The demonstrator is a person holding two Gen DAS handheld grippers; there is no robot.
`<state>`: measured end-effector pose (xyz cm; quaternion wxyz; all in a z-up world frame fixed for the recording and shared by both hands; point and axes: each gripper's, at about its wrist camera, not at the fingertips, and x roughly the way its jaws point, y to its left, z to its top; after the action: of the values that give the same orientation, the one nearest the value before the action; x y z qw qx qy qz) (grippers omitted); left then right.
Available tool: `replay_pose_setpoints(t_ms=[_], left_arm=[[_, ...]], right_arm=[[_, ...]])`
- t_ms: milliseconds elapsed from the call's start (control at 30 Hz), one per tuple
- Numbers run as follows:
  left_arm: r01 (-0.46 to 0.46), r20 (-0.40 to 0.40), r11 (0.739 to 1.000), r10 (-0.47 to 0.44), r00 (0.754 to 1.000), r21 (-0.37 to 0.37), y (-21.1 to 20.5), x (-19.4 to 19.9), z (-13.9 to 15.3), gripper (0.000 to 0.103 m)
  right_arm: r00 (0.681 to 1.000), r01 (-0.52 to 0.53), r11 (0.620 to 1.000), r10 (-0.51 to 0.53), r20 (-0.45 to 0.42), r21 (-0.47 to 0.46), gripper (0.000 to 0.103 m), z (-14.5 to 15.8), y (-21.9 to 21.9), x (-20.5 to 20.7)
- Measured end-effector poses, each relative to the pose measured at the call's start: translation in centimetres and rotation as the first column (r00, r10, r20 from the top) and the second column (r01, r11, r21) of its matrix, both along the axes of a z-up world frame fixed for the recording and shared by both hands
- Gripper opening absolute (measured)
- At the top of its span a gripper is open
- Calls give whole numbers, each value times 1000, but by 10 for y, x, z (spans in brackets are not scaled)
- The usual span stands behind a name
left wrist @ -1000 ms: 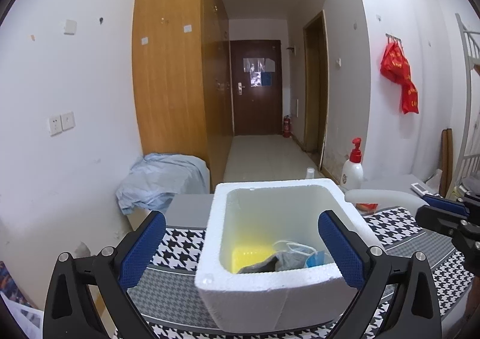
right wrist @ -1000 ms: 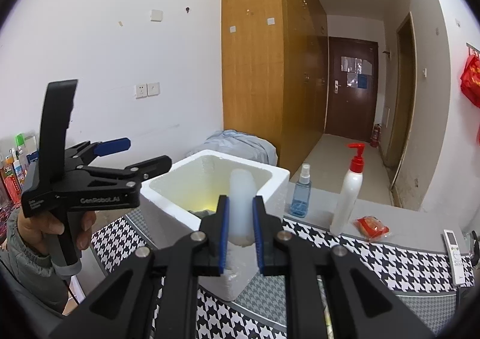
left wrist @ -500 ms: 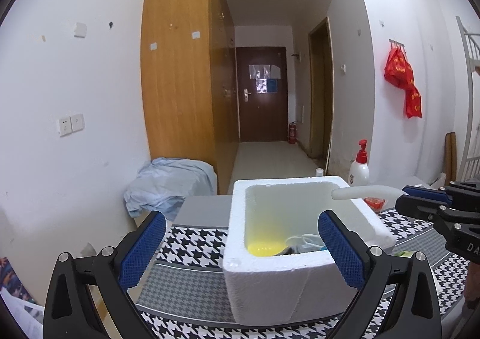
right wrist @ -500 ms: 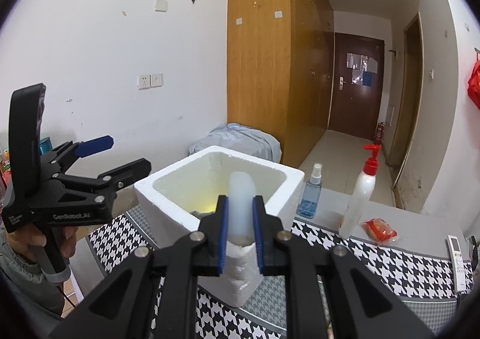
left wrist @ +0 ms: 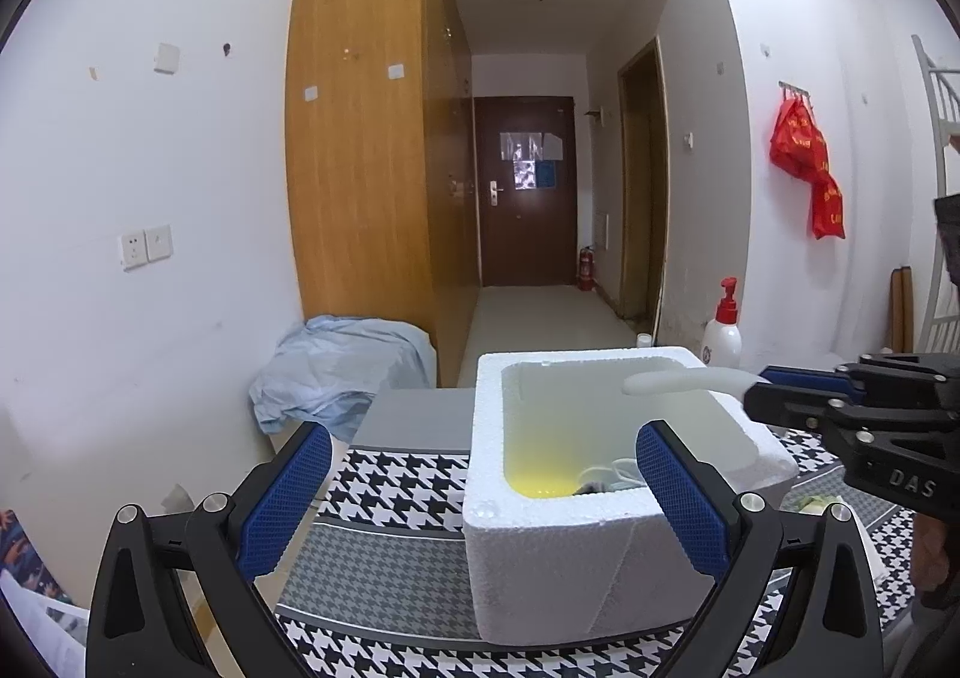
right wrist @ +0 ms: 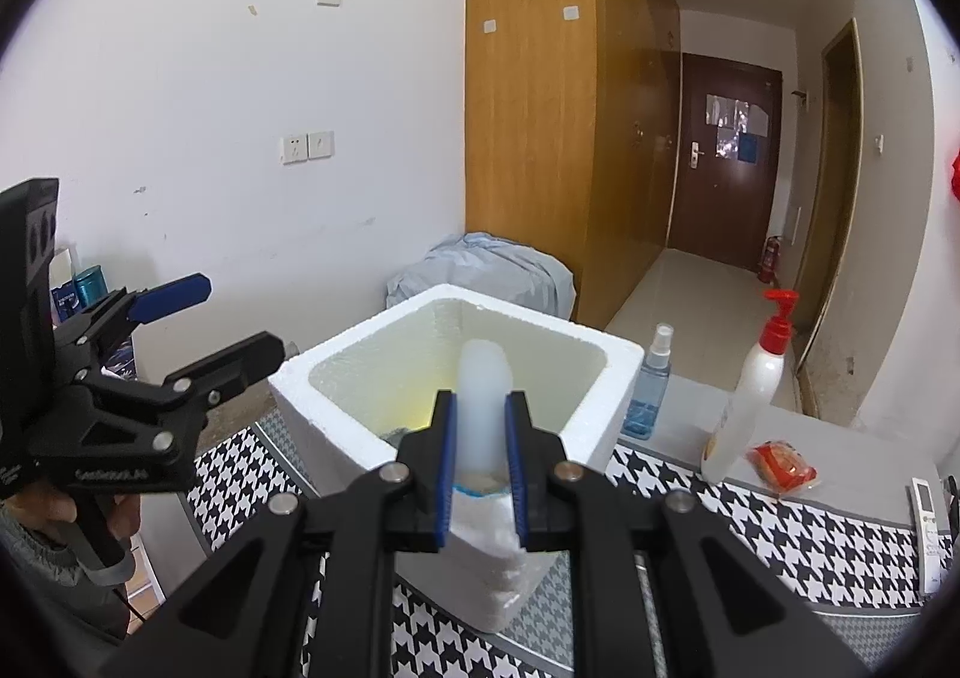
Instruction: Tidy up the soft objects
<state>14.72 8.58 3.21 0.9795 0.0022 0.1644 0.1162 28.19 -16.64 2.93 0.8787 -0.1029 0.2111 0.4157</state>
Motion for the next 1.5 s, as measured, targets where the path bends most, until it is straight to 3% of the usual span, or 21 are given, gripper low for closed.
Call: replay_pose_setpoints(t_ms=[1067, 1133, 1200, 1400, 1500], left_arm=[[-3, -6, 1000, 3, 1000, -31, 7, 0, -7, 102], [-9, -6, 999, 8, 1000, -33, 7, 1, -7, 102], [-14, -5, 999, 14, 1000, -35, 8, 1, -7, 102], [-21, -1, 999, 21, 1000, -34, 10, 0, -7, 102], [-31, 1, 999, 31, 1000, -30, 9, -1, -6, 102]], right_arm=[[995, -25, 999, 20, -100, -48, 20, -8, 30, 26], [993, -37, 999, 33, -112, -40, 34, -9, 31, 27], [992, -50, 998, 47, -117, -25, 67, -9, 30, 26], [993, -43, 999, 42, -113, -1, 94, -6, 26, 25], [994, -35, 999, 36, -107, 8, 100, -6, 24, 25]])
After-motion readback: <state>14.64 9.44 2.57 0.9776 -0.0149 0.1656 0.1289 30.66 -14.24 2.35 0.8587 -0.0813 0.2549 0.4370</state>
